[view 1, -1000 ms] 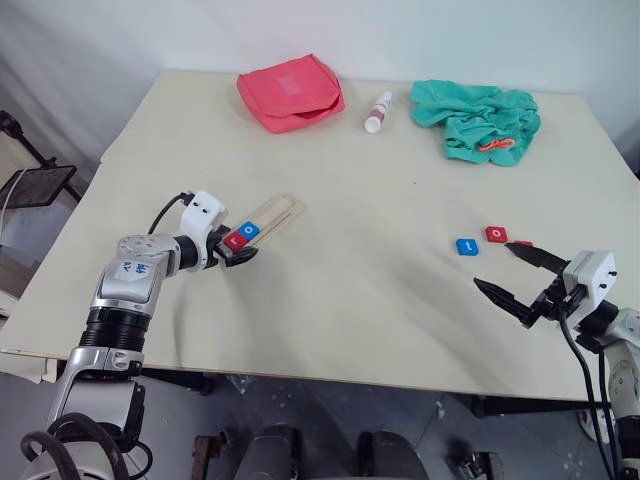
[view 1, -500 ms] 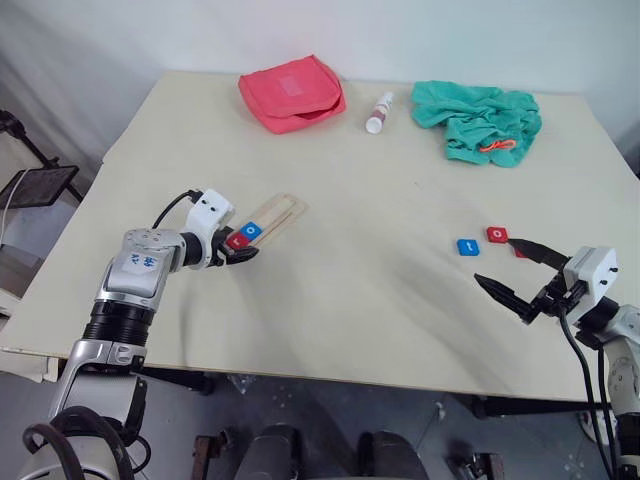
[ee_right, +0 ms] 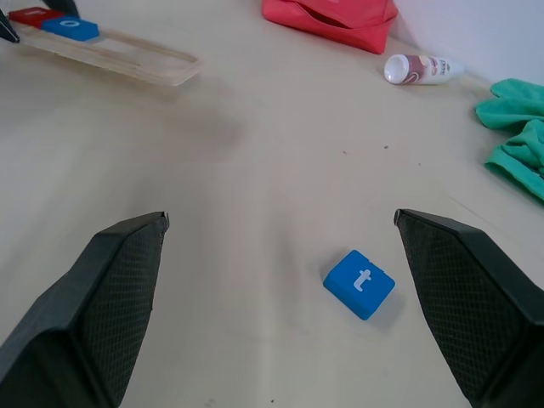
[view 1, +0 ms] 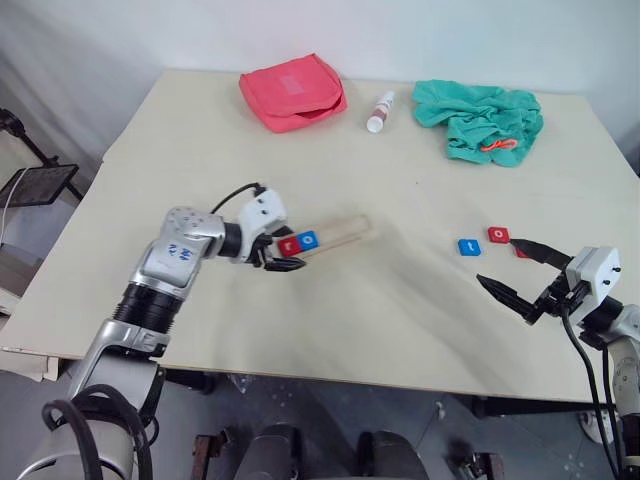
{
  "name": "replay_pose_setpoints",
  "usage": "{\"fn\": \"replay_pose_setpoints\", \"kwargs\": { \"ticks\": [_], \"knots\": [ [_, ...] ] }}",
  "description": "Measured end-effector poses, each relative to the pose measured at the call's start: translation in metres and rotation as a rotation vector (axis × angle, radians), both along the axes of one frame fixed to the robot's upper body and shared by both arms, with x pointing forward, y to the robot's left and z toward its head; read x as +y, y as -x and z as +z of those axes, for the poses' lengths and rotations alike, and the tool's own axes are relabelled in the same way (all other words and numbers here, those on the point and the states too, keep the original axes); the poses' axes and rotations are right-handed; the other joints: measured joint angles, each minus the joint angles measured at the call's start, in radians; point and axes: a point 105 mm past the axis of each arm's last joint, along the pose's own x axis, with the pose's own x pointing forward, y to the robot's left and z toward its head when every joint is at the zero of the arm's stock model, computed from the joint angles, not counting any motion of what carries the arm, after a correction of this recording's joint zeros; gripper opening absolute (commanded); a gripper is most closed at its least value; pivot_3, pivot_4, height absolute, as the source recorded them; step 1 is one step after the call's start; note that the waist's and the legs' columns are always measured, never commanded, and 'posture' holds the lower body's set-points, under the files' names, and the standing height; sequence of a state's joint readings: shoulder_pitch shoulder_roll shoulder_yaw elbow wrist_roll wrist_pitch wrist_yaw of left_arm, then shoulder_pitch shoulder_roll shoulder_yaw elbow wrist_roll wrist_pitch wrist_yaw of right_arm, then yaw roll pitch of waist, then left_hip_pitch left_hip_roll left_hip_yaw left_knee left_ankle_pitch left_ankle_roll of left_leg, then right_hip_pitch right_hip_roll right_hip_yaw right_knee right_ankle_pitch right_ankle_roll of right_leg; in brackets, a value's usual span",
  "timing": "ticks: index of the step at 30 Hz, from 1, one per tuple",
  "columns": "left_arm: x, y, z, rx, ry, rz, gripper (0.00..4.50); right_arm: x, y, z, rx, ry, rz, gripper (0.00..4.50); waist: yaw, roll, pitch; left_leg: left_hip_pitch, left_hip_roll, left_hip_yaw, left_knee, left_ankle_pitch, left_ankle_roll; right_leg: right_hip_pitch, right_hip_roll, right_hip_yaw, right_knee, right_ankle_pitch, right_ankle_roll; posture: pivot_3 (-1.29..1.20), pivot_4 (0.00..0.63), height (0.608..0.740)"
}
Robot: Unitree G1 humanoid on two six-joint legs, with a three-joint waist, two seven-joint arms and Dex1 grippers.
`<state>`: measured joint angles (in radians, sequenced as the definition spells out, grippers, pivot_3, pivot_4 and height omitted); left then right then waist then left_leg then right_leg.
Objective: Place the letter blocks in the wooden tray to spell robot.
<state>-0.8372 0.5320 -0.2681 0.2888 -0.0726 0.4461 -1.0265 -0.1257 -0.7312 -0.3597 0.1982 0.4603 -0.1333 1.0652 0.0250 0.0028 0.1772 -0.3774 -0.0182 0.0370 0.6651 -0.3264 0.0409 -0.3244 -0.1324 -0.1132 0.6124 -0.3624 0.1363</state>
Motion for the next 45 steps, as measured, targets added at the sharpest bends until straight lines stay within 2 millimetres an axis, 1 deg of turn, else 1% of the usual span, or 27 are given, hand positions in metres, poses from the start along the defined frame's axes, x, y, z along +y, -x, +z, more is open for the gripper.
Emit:
{"fn": "replay_pose_setpoints", "kwargs": {
  "ticks": [1,5,7,9,11,13,15,17,20,26,33,34,35,36,40,42,44,45],
  "knots": [
    [-0.009,0.003,0.0,-0.005,-0.01,-0.039,3.39,0.0,0.001,-0.001,0.004,0.001,0.0,4.5,0.0,0.0,0.0,0.0,0.0,0.0,0.0,0.0,0.0,0.0,0.0,0.0,0.0,0.0,0.0,0.0,0.15,0.74],
    [-0.033,0.009,-0.007,-0.008,-0.044,-0.114,3.39,-0.002,0.008,-0.01,0.028,0.011,0.004,4.5,0.0,0.0,0.0,0.0,0.0,0.0,0.0,0.0,0.0,0.0,0.0,0.0,0.0,0.0,0.0,0.0,0.15,0.74],
    [-0.05,0.015,-0.011,-0.006,-0.057,-0.164,3.39,-0.004,0.015,-0.017,0.057,0.034,0.021,4.5,0.002,0.0,0.0,-0.001,0.0,0.0,0.0,0.0,0.0,0.0,0.0,0.0,0.0,0.0,0.0,0.0,0.15,0.74],
    [-0.064,0.022,-0.016,-0.007,-0.082,-0.208,3.39,-0.004,0.02,-0.02,0.063,0.063,0.044,4.5,0.001,0.0,0.0,-0.001,0.0,0.0,0.0,0.0,0.001,0.0,0.0,0.0,-0.001,0.0,0.0,0.0,0.15,0.74],
    [-0.073,0.026,-0.022,-0.003,-0.113,-0.232,3.39,-0.007,0.022,-0.019,0.061,0.089,0.051,4.5,0.001,0.0,0.0,-0.001,0.0,0.001,0.0,0.0,0.001,0.0,0.0,0.0,-0.001,0.0,0.0,0.0,0.15,0.74],
    [-0.079,0.028,-0.027,-0.003,-0.135,-0.236,3.39,-0.014,0.023,-0.014,0.043,0.102,0.028,4.5,-0.001,-0.001,0.0,-0.001,0.0,0.001,0.001,0.0,0.001,0.0,0.0,0.0,-0.002,0.0,0.0,0.0,0.15,0.74],
    [-0.083,0.03,-0.031,-0.003,-0.146,-0.227,3.39,-0.02,0.023,-0.012,0.034,0.103,0.006,4.5,-0.001,0.0,0.0,-0.001,0.001,0.001,0.001,0.0,0.001,0.0,0.001,0.0,-0.002,0.0,0.0,0.0,0.15,0.74],
    [-0.086,0.032,-0.035,0.002,-0.151,-0.219,3.39,-0.022,0.024,-0.011,0.029,0.104,-0.002,4.5,-0.001,0.0,0.0,-0.001,0.001,0.001,0.001,0.0,0.001,0.0,0.0,0.0,-0.002,0.0,0.0,0.0,0.15,0.74],
    [-0.094,0.041,-0.042,0.016,-0.147,-0.231,3.39,-0.025,0.028,-0.015,0.039,0.106,-0.017,4.5,0.003,-0.001,0.0,-0.001,0.0,0.001,0.001,0.0,0.001,0.0,0.0,0.0,-0.002,0.0,0.0,0.0,0.15,0.74],
    [-0.099,0.046,-0.038,-0.006,-0.145,-0.25,3.39,-0.022,0.031,-0.014,0.031,0.11,-0.022,4.5,0.002,0.0,0.0,-0.002,0.0,0.0,0.001,0.0,0.002,0.0,0.0,0.0,-0.002,0.0,0.0,0.0,0.15,0.74],
    [-0.098,0.047,-0.037,-0.018,-0.156,-0.258,3.39,-0.023,0.031,-0.016,0.032,0.1,-0.037,4.5,0.002,0.0,0.0,-0.002,0.0,0.0,0.001,0.0,0.002,0.0,0.0,0.0,-0.002,0.0,0.0,0.0,0.15,0.74],
    [-0.098,0.047,-0.036,-0.021,-0.157,-0.262,4.13,-0.023,0.031,-0.016,0.031,0.099,-0.039,4.5,0.002,0.0,0.0,-0.002,0.0,0.0,0.001,0.0,0.002,0.0,0.0,0.0,-0.002,0.0,0.0,0.0,0.15,0.74],
    [-0.098,0.047,-0.036,-0.025,-0.157,-0.264,4.39,-0.023,0.031,-0.016,0.03,0.098,-0.041,4.5,0.002,0.0,0.0,-0.002,0.0,0.0,0.001,0.0,0.002,0.0,0.0,0.0,-0.002,0.0,0.0,0.0,0.15,0.74],
    [-0.098,0.047,-0.036,-0.028,-0.157,-0.267,4.49,-0.023,0.031,-0.016,0.03,0.098,-0.043,4.5,0.002,0.0,0.0,-0.002,0.0,0.0,0.001,0.0,0.002,0.0,0.0,0.0,-0.002,0.0,0.0,0.0,0.15,0.74],
    [-0.097,0.048,-0.035,-0.03,-0.156,-0.278,4.49,-0.023,0.03,-0.016,0.028,0.096,-0.047,4.5,0.002,0.0,0.0,-0.002,0.0,0.0,0.001,0.0,0.002,0.0,0.0,0.0,-0.002,0.0,0.0,0.0,0.15,0.74],
    [-0.098,0.049,-0.031,-0.035,-0.139,-0.285,4.49,-0.023,0.03,-0.015,0.027,0.094,-0.05,4.5,0.002,0.0,0.0,-0.002,0.0,0.0,0.002,0.0,0.002,0.0,0.0,0.0,-0.002,0.0,0.0,0.0,0.15,0.74],
    [-0.097,0.049,-0.02,-0.037,-0.08,-0.289,4.49,-0.024,0.03,-0.014,0.026,0.091,-0.058,4.5,0.002,0.0,0.0,-0.002,0.0,0.0,0.002,0.0,0.002,0.0,0.0,0.0,-0.002,0.0,0.0,0.0,0.15,0.74],
    [-0.097,0.05,-0.009,-0.05,-0.027,-0.295,4.49,-0.026,0.031,-0.013,0.026,0.084,-0.068,4.5,0.002,0.0,0.0,-0.002,0.0,0.0,0.002,0.0,0.002,0.0,0.0,0.0,-0.002,0.0,0.0,0.0,0.15,0.74]
  ]
}}
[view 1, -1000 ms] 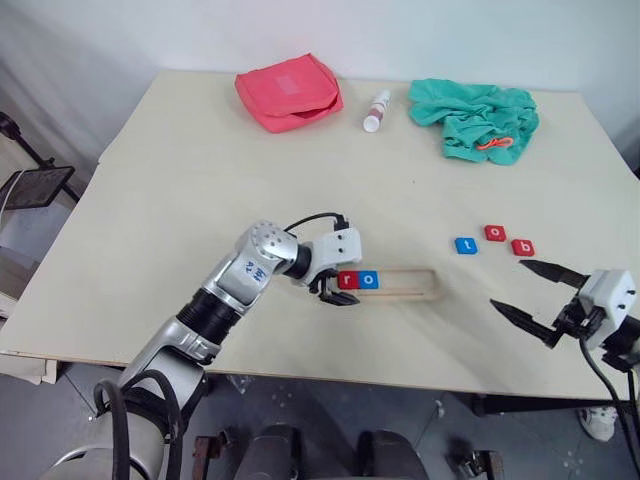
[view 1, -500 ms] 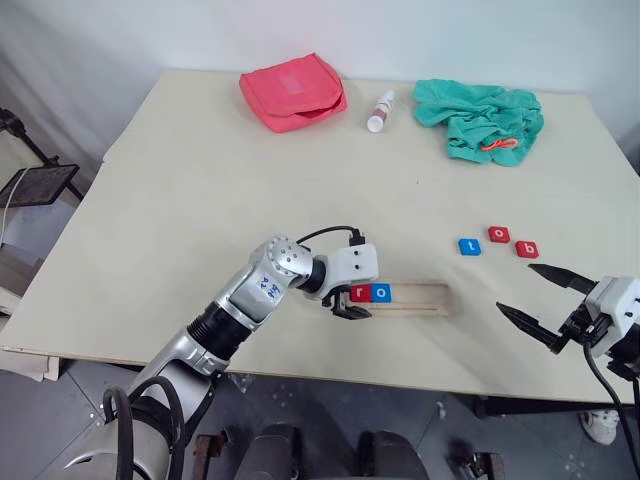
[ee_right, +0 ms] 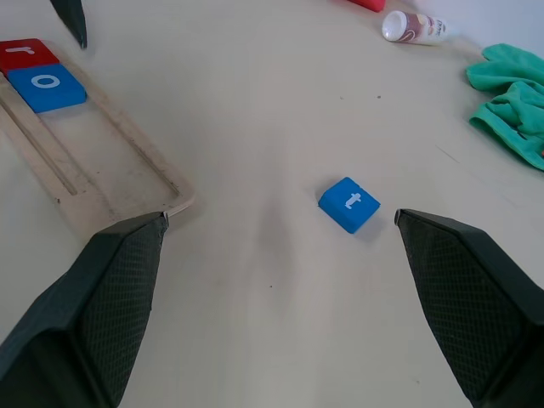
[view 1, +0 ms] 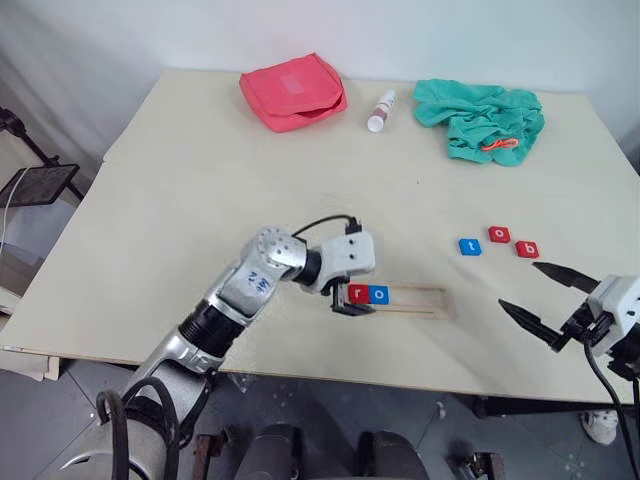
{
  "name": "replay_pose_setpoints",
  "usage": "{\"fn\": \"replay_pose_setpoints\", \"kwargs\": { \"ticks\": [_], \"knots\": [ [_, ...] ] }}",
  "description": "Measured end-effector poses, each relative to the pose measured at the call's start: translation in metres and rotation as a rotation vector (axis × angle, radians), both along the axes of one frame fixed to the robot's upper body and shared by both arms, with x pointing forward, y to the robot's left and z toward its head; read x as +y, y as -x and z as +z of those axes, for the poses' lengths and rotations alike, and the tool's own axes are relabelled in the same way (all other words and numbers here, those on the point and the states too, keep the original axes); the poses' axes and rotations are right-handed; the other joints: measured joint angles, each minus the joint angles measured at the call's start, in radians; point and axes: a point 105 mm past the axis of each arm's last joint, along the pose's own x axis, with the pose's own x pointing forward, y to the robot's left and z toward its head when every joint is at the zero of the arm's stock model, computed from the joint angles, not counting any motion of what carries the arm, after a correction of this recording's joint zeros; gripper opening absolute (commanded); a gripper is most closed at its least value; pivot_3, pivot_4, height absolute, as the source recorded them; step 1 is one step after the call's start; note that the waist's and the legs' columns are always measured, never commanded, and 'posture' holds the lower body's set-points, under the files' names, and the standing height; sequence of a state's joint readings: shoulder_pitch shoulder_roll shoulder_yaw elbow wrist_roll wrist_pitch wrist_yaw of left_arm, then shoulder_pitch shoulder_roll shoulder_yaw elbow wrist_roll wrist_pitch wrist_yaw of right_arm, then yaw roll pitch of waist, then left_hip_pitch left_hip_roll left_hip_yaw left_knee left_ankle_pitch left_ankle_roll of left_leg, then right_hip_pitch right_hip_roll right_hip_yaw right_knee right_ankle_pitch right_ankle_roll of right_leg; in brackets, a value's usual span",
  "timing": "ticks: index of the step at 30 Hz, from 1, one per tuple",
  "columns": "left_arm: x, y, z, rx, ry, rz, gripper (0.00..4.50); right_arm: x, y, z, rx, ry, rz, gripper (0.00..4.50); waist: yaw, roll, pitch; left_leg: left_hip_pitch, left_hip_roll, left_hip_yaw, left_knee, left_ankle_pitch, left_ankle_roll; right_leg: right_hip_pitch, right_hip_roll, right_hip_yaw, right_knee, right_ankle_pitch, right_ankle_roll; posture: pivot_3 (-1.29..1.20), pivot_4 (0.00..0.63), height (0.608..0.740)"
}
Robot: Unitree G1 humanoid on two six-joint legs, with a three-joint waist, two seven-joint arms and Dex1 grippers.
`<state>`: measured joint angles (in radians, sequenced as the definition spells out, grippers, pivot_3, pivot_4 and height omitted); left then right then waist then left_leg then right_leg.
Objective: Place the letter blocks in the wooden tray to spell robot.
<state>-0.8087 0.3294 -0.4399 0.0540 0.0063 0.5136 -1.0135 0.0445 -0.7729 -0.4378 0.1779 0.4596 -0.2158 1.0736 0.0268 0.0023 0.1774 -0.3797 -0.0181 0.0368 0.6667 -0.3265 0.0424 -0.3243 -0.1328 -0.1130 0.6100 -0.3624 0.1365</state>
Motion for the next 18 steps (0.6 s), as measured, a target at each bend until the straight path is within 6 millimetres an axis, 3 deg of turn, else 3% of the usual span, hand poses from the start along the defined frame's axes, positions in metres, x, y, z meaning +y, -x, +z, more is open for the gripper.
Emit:
{"fn": "replay_pose_setpoints", "kwargs": {
  "ticks": [4,7,12,18],
  "knots": [
    [0.007,0.001,0.04,-0.001,0.264,-0.045,4.49,-0.001,-0.001,0.003,-0.005,-0.025,-0.039,4.5,0.0,0.0,0.0,0.0,0.0,0.0,0.001,0.0,0.0,0.0,0.0,0.0,0.0,0.0,0.0,0.0,0.15,0.74],
    [0.029,-0.007,0.057,-0.024,0.386,-0.039,4.49,-0.001,-0.003,0.0,-0.004,-0.094,-0.106,4.5,-0.001,0.0,0.0,0.0,0.001,0.0,0.001,0.0,0.0,0.0,0.0,-0.001,0.001,0.0,0.0,0.0,0.15,0.74],
    [0.069,-0.028,0.064,-0.049,0.486,0.057,4.49,-0.003,-0.001,-0.01,0.017,-0.191,-0.222,4.5,-0.002,0.0,0.0,0.0,0.0,0.0,0.001,0.0,0.0,0.0,0.0,-0.001,0.002,0.0,0.0,0.0,0.15,0.74],
    [0.091,-0.02,0.053,-0.128,0.519,0.001,4.49,-0.002,-0.006,-0.007,-0.016,-0.219,-0.292,4.5,-0.004,0.001,0.0,0.002,-0.001,-0.001,-0.001,0.0,0.0,0.0,0.0,-0.001,0.003,0.0,0.0,0.0,0.15,0.74]
  ]
}}
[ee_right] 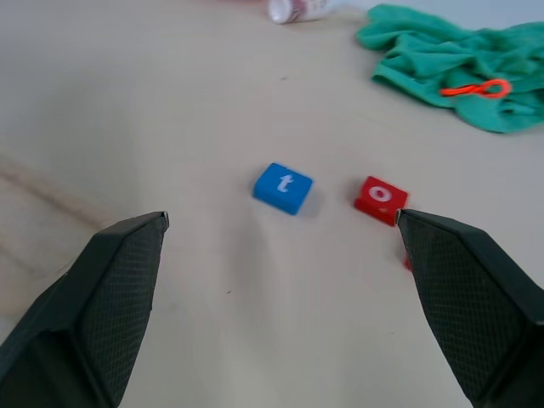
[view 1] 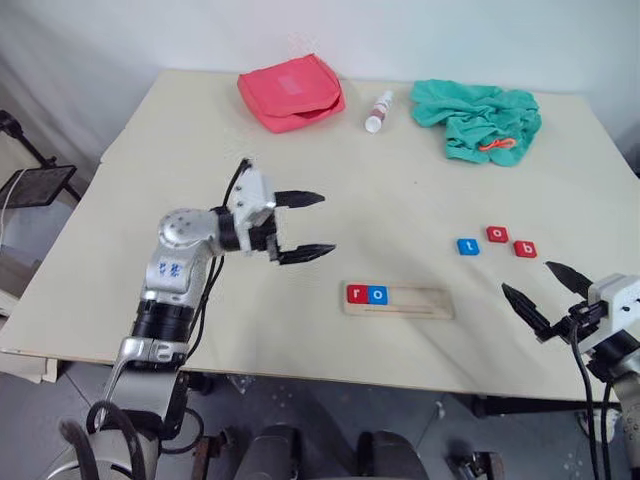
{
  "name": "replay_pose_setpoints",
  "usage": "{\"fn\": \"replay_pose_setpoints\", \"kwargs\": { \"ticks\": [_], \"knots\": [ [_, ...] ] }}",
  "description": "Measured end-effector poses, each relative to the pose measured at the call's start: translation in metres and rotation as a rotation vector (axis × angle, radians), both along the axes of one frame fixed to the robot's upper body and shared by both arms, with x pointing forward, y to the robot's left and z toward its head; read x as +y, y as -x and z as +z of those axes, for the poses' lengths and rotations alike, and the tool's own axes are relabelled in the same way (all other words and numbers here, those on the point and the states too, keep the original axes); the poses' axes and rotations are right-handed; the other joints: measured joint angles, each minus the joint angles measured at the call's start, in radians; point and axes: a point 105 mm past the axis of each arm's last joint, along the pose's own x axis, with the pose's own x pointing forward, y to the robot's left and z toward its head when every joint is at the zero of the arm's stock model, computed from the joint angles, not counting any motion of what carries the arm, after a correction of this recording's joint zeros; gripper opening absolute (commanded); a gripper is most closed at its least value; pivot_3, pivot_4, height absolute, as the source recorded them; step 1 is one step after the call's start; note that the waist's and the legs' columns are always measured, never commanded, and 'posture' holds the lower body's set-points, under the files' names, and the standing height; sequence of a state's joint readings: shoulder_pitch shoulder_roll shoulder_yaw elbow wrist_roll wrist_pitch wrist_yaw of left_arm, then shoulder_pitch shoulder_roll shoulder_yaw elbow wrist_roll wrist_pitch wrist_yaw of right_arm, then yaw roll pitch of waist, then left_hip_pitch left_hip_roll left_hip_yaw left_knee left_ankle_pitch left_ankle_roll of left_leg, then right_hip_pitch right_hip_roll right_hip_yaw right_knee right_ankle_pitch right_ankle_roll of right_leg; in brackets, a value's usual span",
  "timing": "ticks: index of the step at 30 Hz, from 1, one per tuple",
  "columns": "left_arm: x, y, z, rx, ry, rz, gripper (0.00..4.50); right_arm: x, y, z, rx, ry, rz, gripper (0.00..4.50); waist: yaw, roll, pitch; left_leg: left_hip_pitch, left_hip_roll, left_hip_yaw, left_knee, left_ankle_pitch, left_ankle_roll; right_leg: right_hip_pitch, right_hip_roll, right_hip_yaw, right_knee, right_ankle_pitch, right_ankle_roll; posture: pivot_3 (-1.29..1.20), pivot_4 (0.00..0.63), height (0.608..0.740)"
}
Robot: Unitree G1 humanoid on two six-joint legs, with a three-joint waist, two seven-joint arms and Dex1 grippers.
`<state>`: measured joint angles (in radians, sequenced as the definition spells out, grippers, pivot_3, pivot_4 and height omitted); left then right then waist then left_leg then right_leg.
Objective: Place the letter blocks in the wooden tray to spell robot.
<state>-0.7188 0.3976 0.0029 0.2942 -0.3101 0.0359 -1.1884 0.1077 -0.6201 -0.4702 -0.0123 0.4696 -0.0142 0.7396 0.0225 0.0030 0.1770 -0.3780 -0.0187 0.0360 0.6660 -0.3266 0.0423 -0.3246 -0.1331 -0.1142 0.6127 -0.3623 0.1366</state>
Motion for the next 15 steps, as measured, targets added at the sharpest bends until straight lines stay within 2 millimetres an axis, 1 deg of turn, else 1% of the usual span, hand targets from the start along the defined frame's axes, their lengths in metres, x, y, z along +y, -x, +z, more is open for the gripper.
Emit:
{"fn": "replay_pose_setpoints", "kwargs": {
  "ticks": [3,5,7,11,15],
  "knots": [
    [0.021,0.015,-0.03,0.043,0.102,-0.029,4.49,-0.006,-0.004,-0.011,0.031,-0.031,-0.105,4.5,-0.007,0.001,0.0,0.001,0.001,0.001,-0.001,0.0,0.0,-0.001,0.0,0.0,0.001,0.0,0.0,0.0,0.15,0.74],
    [0.026,0.021,-0.045,0.063,0.128,-0.038,4.49,-0.008,-0.007,-0.015,0.053,-0.034,-0.15,4.5,-0.006,0.001,0.0,0.001,0.001,0.001,0.001,0.0,0.0,0.0,0.0,0.001,0.003,0.0,0.0,0.0,0.15,0.74],
    [0.03,0.026,-0.052,0.043,0.128,-0.058,4.49,-0.006,-0.012,-0.015,0.059,-0.045,-0.176,4.5,-0.002,0.001,0.0,0.001,0.001,0.001,0.003,0.0,0.0,0.0,0.0,0.001,0.004,0.0,0.0,0.0,0.15,0.74],
    [0.035,0.029,-0.062,0.016,0.109,-0.07,4.49,-0.004,-0.017,-0.019,0.093,-0.073,-0.204,4.5,0.002,0.001,0.0,0.002,0.0,0.001,0.003,0.0,0.0,0.0,-0.001,0.002,0.006,0.0,0.0,0.0,0.15,0.74],
    [0.04,0.034,-0.078,0.022,0.068,-0.071,4.49,0.002,-0.026,-0.02,0.115,-0.106,-0.216,4.5,-0.003,0.001,0.0,0.002,0.0,0.001,0.002,0.0,0.0,-0.001,-0.001,0.002,0.007,0.0,0.0,0.0,0.15,0.74]
  ]
}}
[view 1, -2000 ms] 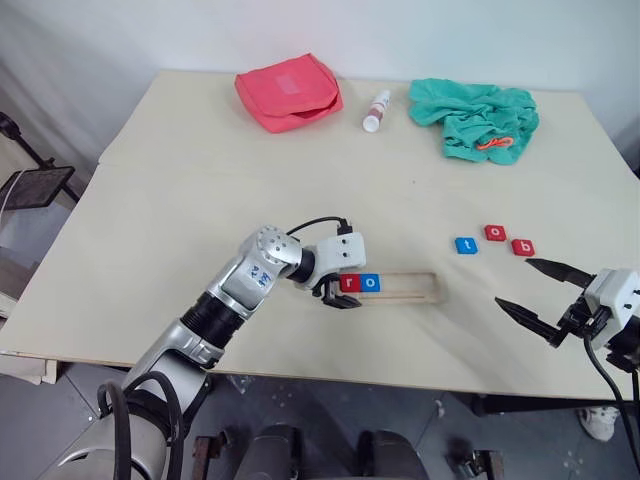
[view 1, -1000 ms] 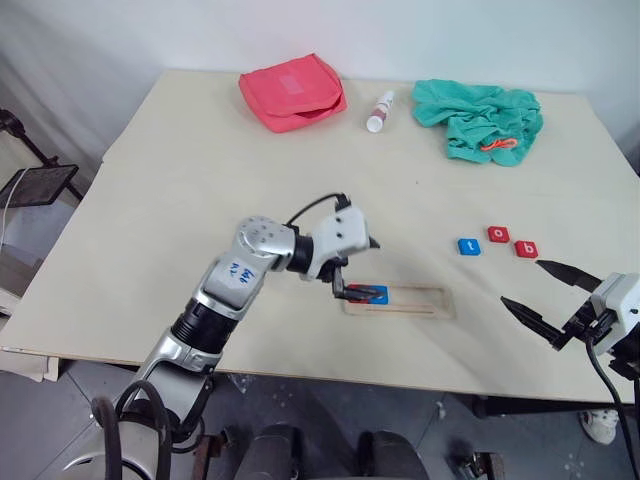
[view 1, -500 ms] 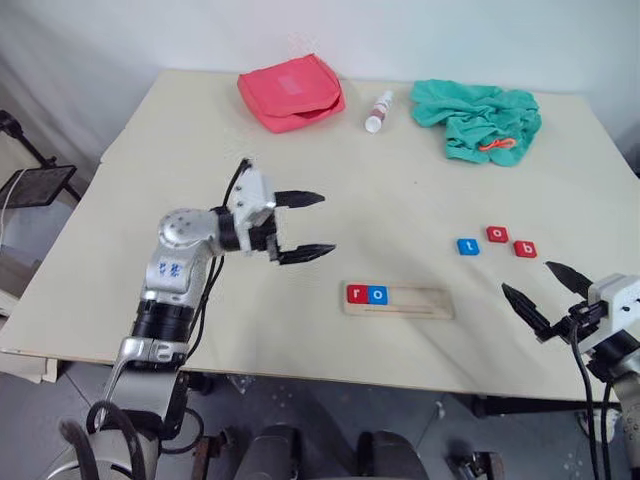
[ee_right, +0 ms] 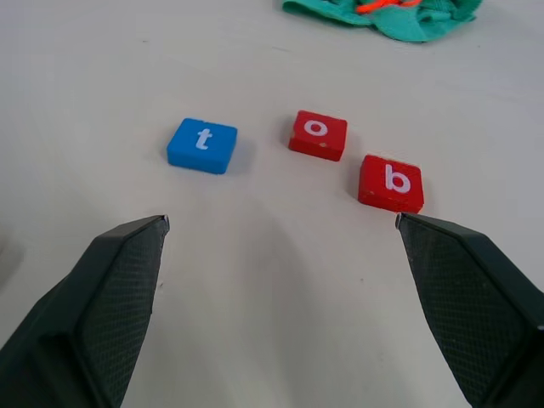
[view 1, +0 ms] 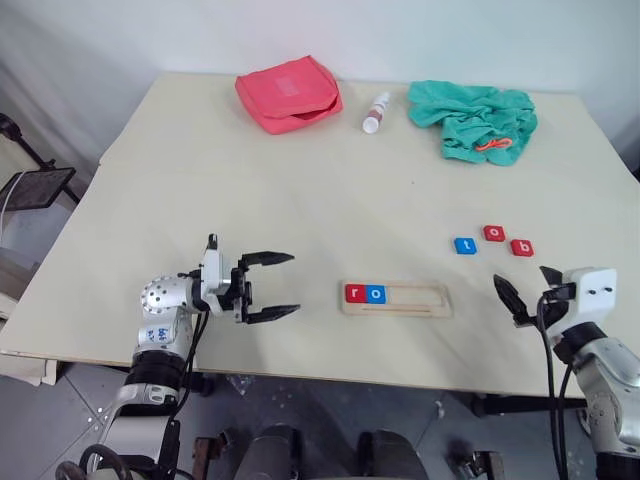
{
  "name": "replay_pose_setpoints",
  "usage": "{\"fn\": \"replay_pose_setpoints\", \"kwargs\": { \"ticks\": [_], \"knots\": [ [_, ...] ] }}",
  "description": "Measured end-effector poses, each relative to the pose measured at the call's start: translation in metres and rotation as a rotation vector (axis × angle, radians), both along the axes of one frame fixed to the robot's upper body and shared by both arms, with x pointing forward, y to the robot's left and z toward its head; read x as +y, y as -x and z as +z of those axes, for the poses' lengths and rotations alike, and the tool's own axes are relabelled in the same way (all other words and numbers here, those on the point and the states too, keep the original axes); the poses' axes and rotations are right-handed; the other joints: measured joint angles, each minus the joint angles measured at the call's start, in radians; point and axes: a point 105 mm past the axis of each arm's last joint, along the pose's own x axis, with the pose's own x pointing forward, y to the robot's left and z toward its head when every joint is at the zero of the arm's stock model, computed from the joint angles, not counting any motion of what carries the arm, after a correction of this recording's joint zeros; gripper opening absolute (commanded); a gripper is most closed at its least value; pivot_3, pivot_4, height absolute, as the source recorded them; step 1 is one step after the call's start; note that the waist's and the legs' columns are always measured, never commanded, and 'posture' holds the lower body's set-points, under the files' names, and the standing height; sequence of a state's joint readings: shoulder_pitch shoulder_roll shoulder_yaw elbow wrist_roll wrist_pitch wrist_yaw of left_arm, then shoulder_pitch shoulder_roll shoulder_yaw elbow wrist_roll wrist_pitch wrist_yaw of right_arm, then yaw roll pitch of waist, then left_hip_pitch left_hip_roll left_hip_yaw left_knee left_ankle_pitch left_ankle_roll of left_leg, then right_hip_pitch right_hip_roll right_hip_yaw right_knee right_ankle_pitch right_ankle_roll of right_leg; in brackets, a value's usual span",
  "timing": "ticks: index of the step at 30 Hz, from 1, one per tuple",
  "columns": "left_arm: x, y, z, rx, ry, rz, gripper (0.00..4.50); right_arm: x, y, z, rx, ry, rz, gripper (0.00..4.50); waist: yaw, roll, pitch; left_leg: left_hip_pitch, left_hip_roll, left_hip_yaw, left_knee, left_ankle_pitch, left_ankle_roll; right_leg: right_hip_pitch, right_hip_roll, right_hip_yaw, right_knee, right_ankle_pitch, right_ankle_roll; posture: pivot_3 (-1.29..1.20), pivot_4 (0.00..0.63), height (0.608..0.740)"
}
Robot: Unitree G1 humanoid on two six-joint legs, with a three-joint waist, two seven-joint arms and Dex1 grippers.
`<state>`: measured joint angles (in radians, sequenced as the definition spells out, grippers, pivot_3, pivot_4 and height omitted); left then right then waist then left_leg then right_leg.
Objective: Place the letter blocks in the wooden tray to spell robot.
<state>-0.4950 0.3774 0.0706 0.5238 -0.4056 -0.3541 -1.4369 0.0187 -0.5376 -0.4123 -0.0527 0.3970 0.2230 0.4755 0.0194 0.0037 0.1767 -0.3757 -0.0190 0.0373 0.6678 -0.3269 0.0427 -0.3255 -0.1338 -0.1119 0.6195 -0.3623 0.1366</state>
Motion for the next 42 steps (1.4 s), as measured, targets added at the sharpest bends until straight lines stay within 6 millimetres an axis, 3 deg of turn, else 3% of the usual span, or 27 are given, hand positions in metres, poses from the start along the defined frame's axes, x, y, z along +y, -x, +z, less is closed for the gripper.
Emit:
{"fn": "replay_pose_setpoints", "kwargs": {
  "ticks": [6,12,29,38,42],
  "knots": [
    [-0.004,0.005,-0.004,-0.011,-0.012,-0.032,4.49,0.006,-0.005,-0.004,0.037,-0.021,-0.005,4.5,0.0,0.0,0.0,0.0,0.0,0.0,0.0,0.0,0.0,0.0,0.0,0.0,0.001,0.0,0.0,0.0,0.15,0.74],
    [-0.004,0.005,-0.004,-0.024,-0.014,-0.041,4.49,0.012,-0.008,0.004,0.021,-0.025,-0.026,4.5,0.0,0.0,0.0,0.0,0.0,0.0,0.0,0.0,0.0,0.0,0.0,0.0,0.001,0.0,0.0,0.0,0.15,0.74],
    [-0.003,-0.009,-0.004,-0.027,-0.01,0.02,4.49,0.005,-0.003,0.0,0.042,-0.016,-0.095,4.5,0.0,0.0,0.0,0.0,0.0,0.0,0.0,0.0,0.0,-0.001,0.0,0.0,0.001,0.0,0.0,0.0,0.15,0.74],
    [-0.011,-0.008,-0.005,-0.033,0.0,0.017,4.49,-0.024,-0.044,0.012,0.073,-0.039,-0.152,4.5,-0.019,0.0,0.0,0.0,0.0,-0.001,-0.001,0.0,0.0,-0.001,0.0,-0.001,0.002,0.0,0.0,0.0,0.15,0.74],
    [-0.014,-0.003,-0.006,-0.044,0.0,0.009,4.49,-0.031,-0.059,0.005,0.126,-0.061,-0.153,4.5,-0.023,0.0,0.0,0.0,0.0,-0.001,-0.002,0.0,0.0,-0.001,-0.001,-0.001,0.002,0.0,0.0,0.0,0.15,0.74]
  ]
}}
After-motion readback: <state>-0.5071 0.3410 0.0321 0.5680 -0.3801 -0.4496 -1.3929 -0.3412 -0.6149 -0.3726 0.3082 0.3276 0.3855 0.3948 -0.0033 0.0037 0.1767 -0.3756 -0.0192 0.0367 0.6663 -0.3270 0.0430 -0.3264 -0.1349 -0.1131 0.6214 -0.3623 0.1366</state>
